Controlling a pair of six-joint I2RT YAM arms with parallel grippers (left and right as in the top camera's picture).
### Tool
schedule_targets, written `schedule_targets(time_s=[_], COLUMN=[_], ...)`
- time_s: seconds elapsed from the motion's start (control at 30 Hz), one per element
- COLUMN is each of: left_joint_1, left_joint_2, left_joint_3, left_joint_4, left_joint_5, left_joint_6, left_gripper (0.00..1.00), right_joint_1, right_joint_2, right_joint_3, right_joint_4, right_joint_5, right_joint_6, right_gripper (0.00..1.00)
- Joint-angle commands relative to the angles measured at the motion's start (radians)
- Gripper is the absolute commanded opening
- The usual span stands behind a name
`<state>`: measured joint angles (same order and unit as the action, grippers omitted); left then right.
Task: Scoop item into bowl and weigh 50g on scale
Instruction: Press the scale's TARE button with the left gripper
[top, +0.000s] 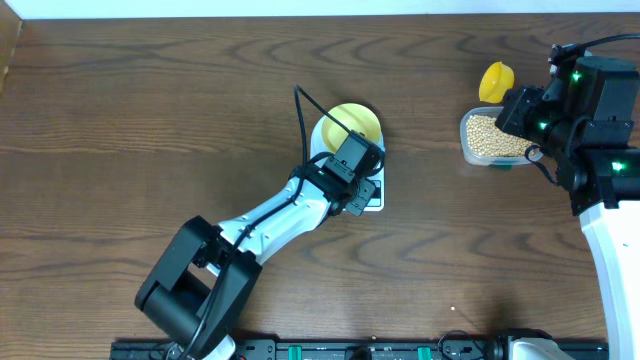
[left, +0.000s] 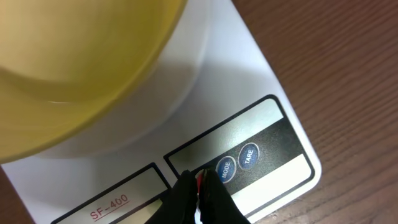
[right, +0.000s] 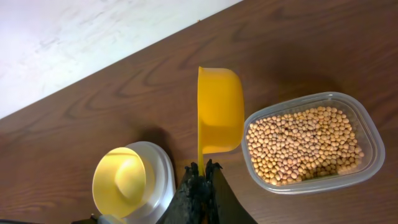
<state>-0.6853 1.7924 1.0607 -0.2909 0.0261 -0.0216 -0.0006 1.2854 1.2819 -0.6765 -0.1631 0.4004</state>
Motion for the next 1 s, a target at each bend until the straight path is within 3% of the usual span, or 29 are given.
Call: schedule_targets(time_s=[0.0,0.97], left_joint_1=[0.0,-0.001], left_joint_2=[0.029,0.069], left_joint_3=[-0.012,-0.012], left_joint_4=[-0.002,-0.014], left_joint_5=[-0.012,-0.012], left_joint_6=[0.006,0.006], left_gripper=[0.07,0.07], right_joint_1=[-0.007,-0.007], right_joint_2=[-0.004,-0.004], right_joint_3=[0.025,0.025], right_joint_4=[0.0,0.0], right_joint_5=[0.008,0.008], right_joint_6=[-0.016,-0.016], right_gripper=[0.01,0.01])
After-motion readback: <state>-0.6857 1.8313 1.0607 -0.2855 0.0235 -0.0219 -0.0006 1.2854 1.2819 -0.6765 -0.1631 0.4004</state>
